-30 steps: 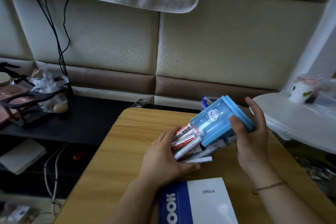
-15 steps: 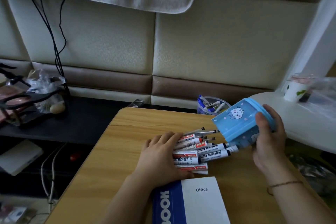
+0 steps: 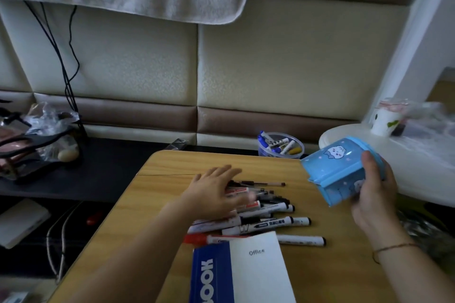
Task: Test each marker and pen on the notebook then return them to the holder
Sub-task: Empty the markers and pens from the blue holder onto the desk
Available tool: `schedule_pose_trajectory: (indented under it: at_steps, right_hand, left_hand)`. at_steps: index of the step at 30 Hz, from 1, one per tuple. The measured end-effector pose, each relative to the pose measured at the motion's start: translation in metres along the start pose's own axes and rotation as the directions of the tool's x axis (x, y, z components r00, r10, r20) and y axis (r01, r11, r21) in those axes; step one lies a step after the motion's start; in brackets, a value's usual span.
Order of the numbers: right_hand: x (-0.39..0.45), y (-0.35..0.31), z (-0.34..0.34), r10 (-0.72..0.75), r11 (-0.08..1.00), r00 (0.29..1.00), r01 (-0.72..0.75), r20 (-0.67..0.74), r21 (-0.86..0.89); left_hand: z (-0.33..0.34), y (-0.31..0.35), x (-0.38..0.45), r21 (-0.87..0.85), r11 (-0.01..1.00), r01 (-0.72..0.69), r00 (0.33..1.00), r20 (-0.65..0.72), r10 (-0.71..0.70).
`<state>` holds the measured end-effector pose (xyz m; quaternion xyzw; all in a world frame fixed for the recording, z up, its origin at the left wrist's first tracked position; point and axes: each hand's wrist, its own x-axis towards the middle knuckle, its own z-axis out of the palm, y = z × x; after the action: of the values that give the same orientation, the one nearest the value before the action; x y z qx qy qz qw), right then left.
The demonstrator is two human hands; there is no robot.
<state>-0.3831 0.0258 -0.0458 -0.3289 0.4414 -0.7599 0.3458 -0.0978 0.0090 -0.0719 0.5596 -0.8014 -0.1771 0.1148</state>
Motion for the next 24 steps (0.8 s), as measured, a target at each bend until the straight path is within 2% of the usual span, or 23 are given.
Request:
schedule_pose_trajectory:
  at_steps: [2,4,8,11,13,16,18,21,22,23,24]
  right_hand:
    - [0.0,-0.001,0.001,0.039,0.999,0.999,-0.039,-0.014,0.019]
    - [0.002,-0.003,0.002,0.082,0.996,0.996,-0.081,-0.02,0.042]
    - [0.005,-0.005,0.001,0.19,0.979,0.982,-0.191,0.018,0.069]
    - [0.002,-0.004,0.005,0.304,0.94,0.949,-0.313,0.082,0.135]
    - [-0.005,-0.003,0.012,0.377,0.888,0.916,-0.4,0.136,0.226]
    - [-0.019,0.002,0.025,0.424,0.831,0.869,-0.485,0.254,0.271]
    - [-0.027,0.003,0.031,0.444,0.811,0.845,-0.52,0.297,0.267]
    - [-0.034,0.003,0.03,0.412,0.841,0.857,-0.488,0.309,0.234]
    - [-0.033,0.006,0.025,0.369,0.901,0.89,-0.413,0.266,0.133]
    - [-0.034,0.008,0.018,0.279,0.96,0.937,-0.274,0.21,-0.052]
    - [-0.034,0.01,0.009,0.13,0.962,0.976,-0.081,0.176,-0.262]
  left_hand:
    - [0.002,0.003,0.018,-0.088,0.994,0.067,0.997,0.039,-0.064]
    - [0.01,0.005,0.029,0.039,0.998,0.042,0.994,0.095,-0.045]
    - [0.014,0.007,0.03,0.118,0.993,0.008,1.0,-0.013,-0.006]
    - [0.002,0.026,0.025,0.113,0.989,-0.1,0.992,-0.071,0.109]
    - [-0.005,0.05,0.023,-0.022,0.977,-0.211,0.97,-0.13,0.207]
    - [-0.006,0.08,0.025,-0.304,0.885,-0.354,0.925,-0.256,0.282]
    - [-0.001,0.088,0.028,-0.357,0.836,-0.417,0.889,-0.352,0.293]
    - [0.002,0.091,0.033,-0.393,0.785,-0.479,0.84,-0.466,0.279]
    - [0.001,0.092,0.035,-0.394,0.788,-0.473,0.839,-0.475,0.266]
    - [-0.001,0.094,0.037,-0.382,0.805,-0.454,0.846,-0.469,0.255]
    - [-0.002,0.097,0.039,-0.353,0.832,-0.428,0.856,-0.454,0.248]
